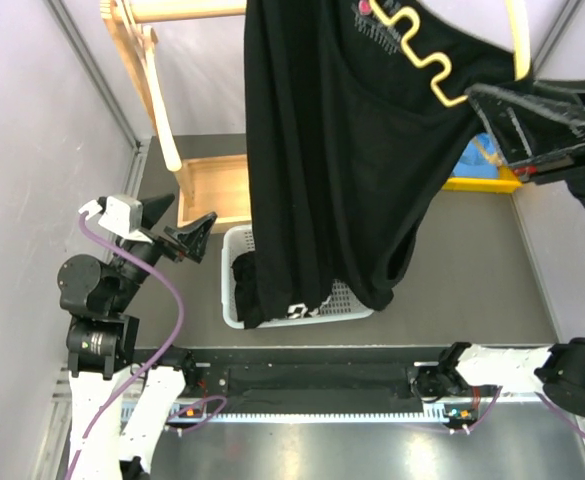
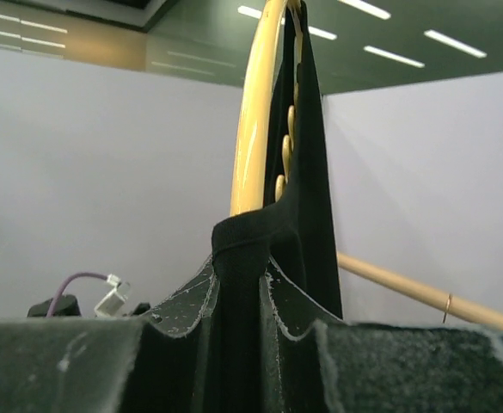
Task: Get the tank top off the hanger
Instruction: Pick up the hanger from the clothesline.
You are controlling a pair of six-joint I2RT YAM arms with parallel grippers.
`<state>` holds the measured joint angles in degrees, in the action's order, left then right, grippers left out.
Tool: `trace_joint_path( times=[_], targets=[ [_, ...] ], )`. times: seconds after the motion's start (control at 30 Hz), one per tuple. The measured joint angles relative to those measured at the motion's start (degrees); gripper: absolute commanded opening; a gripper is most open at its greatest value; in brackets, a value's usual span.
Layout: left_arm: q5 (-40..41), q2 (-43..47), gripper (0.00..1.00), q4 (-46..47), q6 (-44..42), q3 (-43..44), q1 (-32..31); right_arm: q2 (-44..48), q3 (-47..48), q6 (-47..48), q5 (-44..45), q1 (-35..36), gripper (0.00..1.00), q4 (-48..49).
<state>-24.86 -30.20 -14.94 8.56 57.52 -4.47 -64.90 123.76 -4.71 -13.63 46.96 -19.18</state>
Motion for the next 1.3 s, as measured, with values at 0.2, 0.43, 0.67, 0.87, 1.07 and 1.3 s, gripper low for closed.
trace_joint_path(
  times=[0.2,0.43,0.67,0.87,1.07,1.3],
  targets=[
    [0.0,0.7,0.99,0.0,0.35,0.0,0.0,-3.89,4.92,-0.02,-0.72,0.0,0.0,5.55],
    [-0.02,1.33,0.99,-0.04,0.79,0.0,0.0,-8.26,8.66,-0.02,-0.96,0.0,0.0,7.69],
    [0.0,1.97,0.99,-0.07,1.03,-0.7,0.0,-11.5,8.59,-0.98,-1.51,0.0,0.0,8.04],
    [0.0,1.97,0.99,-0.04,1.03,-0.76,0.0,-12.15,6.38,-1.97,-1.68,0.0,0.0,7.5],
    [-0.11,1.97,0.99,-0.04,0.96,-0.76,0.0,-4.57,-10.32,-2.58,-1.77,0.0,0.0,6.21],
    [-3.89,1.92,0.99,-0.04,-1.07,-0.74,0.0,4.79,-28.59,-3.93,-1.9,0.0,0.0,-3.13]
  ],
)
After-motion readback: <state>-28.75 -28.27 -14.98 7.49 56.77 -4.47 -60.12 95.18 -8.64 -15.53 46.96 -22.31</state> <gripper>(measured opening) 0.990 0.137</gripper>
